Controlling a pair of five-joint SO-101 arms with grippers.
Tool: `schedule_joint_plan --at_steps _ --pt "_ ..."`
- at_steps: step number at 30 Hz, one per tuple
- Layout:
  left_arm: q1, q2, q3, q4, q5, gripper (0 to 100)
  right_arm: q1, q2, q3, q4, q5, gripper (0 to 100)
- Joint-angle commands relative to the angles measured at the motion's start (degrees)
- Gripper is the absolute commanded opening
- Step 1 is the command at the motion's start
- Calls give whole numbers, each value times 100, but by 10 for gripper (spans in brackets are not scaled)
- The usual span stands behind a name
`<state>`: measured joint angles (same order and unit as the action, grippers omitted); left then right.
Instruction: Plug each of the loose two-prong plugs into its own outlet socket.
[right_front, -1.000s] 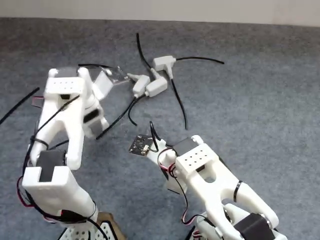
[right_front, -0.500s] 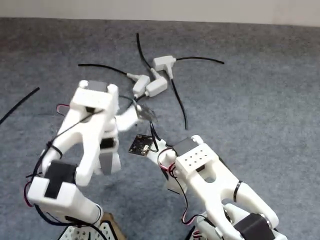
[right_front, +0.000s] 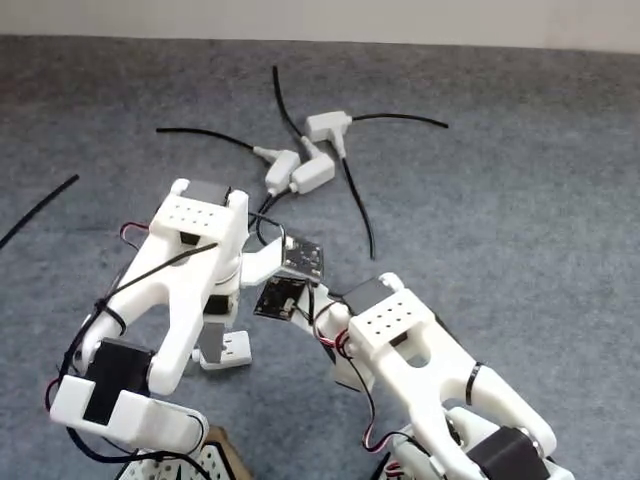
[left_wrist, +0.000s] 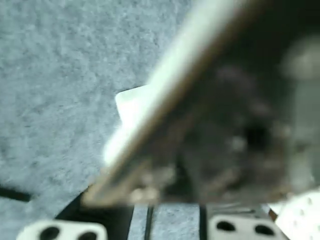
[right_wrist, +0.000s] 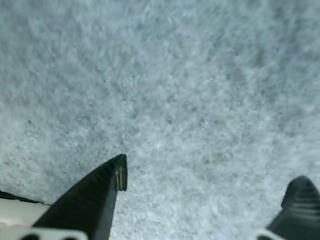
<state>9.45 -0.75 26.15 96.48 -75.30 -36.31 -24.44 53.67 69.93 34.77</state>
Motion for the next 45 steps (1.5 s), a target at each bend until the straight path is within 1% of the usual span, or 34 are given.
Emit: schedule_joint_plan --at_steps 1,3,5,8,12,14,18,21,26,28,30,34,40,42,45 --pt "215 -233 418 158 -220 171 84 -22 -48 -40 -44 464" --pt "207 -198 664 105 -334 171 84 -22 -48 -40 -44 464" --pt "57 -180 831 -35 -492 171 84 -22 -48 -40 -44 464" --pt "-207 -171 901 -387 -536 172 84 -22 -48 -31 -44 464" --pt "-321 -75 901 -633 -703 172 84 -22 -48 -31 -44 464" --pt "-312 171 875 -703 -738 172 84 -22 -40 -31 -44 464" --pt "-321 884 857 -1178 -738 172 84 -22 -40 -31 -44 464" --pt "-321 1218 673 -1213 -738 172 84 -22 -40 -31 -44 464" --pt "-532 1525 -13 -1064 -782 173 92 -22 -40 -31 -44 464" --pt "-708 1692 -338 -1002 -1037 176 92 -22 -40 -31 -44 464" --pt "-919 1886 -760 -791 -1240 200 92 -22 -40 -31 -44 464" --pt "-1288 2396 -1895 -369 -1345 250 92 -22 -40 -31 -44 464" --pt "-1754 3196 -4277 492 -1319 237 92 -22 -40 -31 -44 464" --pt "-1859 3363 -4752 492 -1310 237 92 -22 -40 -31 -44 464" --pt "-1903 3424 -5033 501 -1284 234 92 -22 -40 -31 -44 464"
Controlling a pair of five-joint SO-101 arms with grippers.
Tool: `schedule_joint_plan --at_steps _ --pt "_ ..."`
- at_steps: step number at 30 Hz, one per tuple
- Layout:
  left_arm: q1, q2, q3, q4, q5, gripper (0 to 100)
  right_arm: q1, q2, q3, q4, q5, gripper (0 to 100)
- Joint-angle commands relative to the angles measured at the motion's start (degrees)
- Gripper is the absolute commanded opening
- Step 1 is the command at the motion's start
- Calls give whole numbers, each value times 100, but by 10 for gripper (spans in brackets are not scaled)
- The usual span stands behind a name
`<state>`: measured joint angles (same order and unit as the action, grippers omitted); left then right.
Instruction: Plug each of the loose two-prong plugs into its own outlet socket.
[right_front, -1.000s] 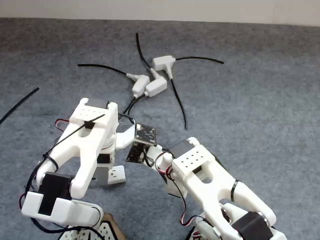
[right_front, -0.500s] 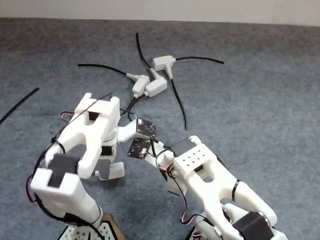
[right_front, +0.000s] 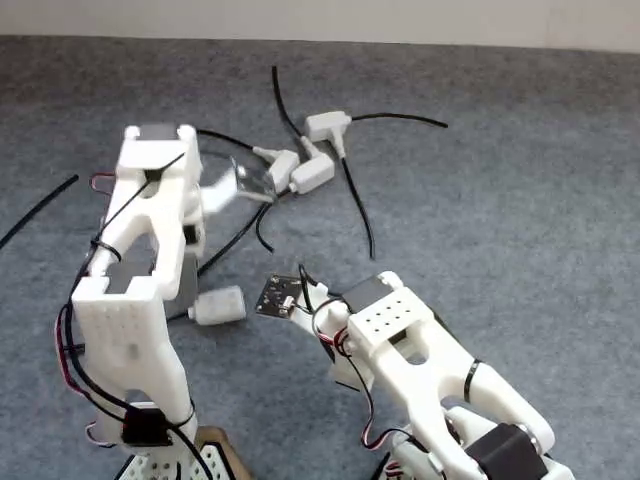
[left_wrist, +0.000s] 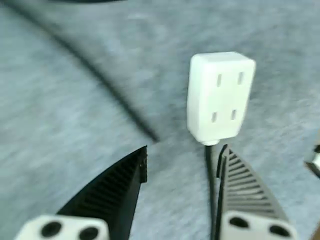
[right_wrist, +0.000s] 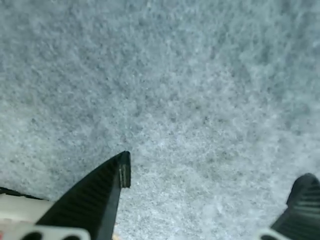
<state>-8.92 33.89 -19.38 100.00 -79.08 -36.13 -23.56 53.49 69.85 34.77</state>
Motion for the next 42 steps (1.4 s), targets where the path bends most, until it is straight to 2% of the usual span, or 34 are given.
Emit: schedule_joint_plan --at_steps 1,7,10,12,15,16,19,22,25,34,39,42 --pt "-48 -40 -470 149 -782 234 66 -110 -22 -22 -44 464" --pt "-4 -251 -391 167 44 234 75 -110 -31 -57 -79 464" --pt "-101 -725 -198 141 853 221 84 -110 -75 -75 -88 464" --pt "-549 -1147 -268 88 1574 184 145 -110 -84 -75 -88 464" --pt "-1376 -1675 -207 -782 3077 117 145 -110 -110 -75 -79 464" --pt "-1587 -1736 -48 -1108 3367 112 136 -110 -136 -75 -79 464" --pt "-2009 -1745 629 -1846 3508 146 145 -110 -268 40 -79 464" --pt "-2554 -1622 1015 -2673 4176 170 136 -127 -277 207 -123 464" --pt "-3090 -1411 989 -3103 4721 168 136 -127 -268 198 -352 464" --pt "-4699 -479 -145 -3156 5442 168 163 -154 -277 215 -369 464" --pt "-5226 -127 -752 -3138 5371 168 154 -119 -277 215 -369 464" --pt "-5288 48 -831 -3068 5011 168 136 -154 -242 215 -369 464"
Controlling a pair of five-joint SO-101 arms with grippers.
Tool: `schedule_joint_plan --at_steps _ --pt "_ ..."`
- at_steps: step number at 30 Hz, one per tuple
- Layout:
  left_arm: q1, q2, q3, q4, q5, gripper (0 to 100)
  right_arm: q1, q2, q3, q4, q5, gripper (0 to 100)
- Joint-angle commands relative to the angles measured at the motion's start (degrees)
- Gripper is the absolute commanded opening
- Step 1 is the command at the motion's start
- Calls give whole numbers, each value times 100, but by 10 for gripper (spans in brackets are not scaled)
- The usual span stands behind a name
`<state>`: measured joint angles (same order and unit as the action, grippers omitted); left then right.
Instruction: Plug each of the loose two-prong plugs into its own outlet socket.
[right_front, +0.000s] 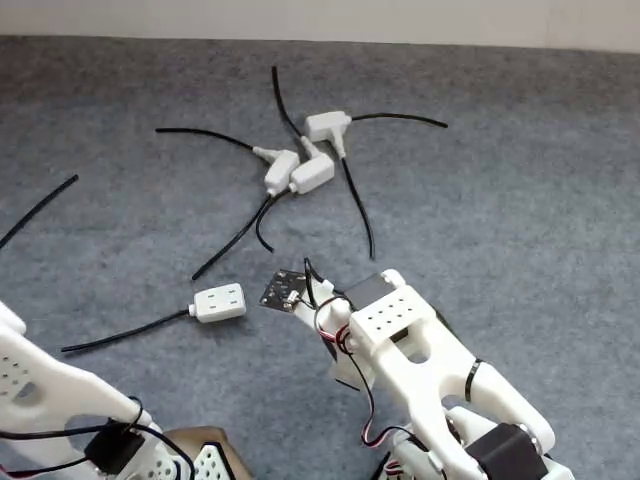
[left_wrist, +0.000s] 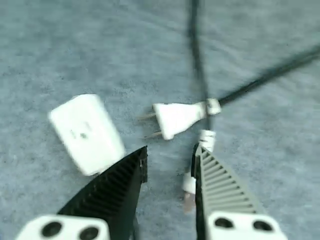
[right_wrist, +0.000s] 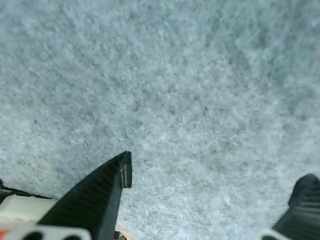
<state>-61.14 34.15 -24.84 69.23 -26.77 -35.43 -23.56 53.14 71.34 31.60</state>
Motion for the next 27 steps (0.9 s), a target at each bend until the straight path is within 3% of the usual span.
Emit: schedule_joint_plan --at_steps 1,11,19,27 --pt "-66 110 -295 44 -264 168 66 -154 -207 66 -53 464" --pt "356 462 -365 62 -422 168 66 -119 -207 48 -35 464" --pt "418 523 -1578 1073 -413 168 66 -110 -215 31 -26 464" --pt "602 927 -1314 1152 -448 168 66 -110 -198 48 -26 464"
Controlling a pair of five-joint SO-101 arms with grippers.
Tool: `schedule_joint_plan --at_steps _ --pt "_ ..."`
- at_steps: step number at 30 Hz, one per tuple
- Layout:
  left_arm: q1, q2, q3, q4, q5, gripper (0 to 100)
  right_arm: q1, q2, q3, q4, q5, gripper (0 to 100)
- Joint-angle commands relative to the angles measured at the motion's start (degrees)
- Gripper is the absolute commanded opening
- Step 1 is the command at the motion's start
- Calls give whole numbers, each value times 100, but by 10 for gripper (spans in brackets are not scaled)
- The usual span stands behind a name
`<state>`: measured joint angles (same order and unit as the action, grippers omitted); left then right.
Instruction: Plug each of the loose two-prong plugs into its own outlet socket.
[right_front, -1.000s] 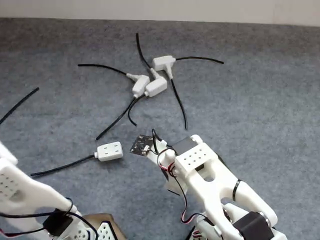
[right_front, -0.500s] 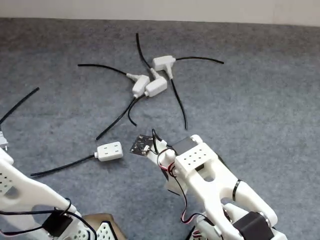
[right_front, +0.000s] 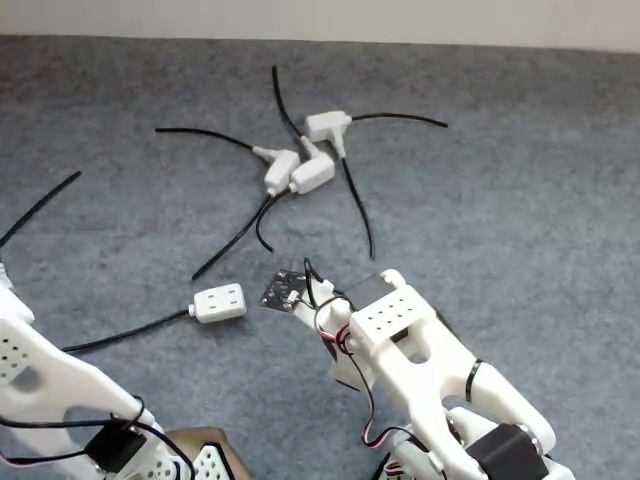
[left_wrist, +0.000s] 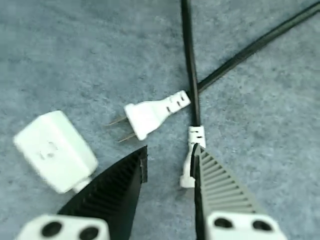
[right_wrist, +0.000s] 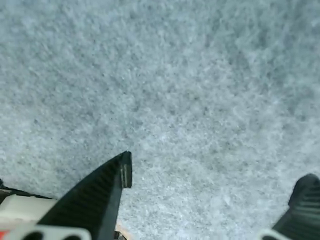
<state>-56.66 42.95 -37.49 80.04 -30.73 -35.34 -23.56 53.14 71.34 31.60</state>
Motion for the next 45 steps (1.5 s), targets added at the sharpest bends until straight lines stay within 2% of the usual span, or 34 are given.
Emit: schedule_joint_plan --at_steps 1,12,17,19,23,28,32,37,41,45 --pt "189 127 -48 79 -62 168 57 -110 -198 48 -26 464" --pt "259 382 -13 88 -141 166 57 -110 -198 57 -26 464" --pt "215 690 -40 387 -167 47 57 -119 -198 66 -26 464" --pt "224 796 -40 457 -413 17 57 -119 -198 66 -26 464" --pt "251 804 -48 668 -607 7 75 -119 -207 75 -26 464" --pt "708 242 -321 1240 -853 6 330 -154 -382 321 -62 464" --pt "1508 -365 -303 1820 -1266 6 1103 -154 -549 321 -281 464" --pt "2580 -1367 180 1916 -941 5 2246 -171 -646 207 -273 464" --pt "3697 -2378 1305 1881 -598 5 3459 -171 -1200 215 -193 464" --pt "4919 -3618 3055 1055 -229 5 4901 -127 -1798 233 220 464"
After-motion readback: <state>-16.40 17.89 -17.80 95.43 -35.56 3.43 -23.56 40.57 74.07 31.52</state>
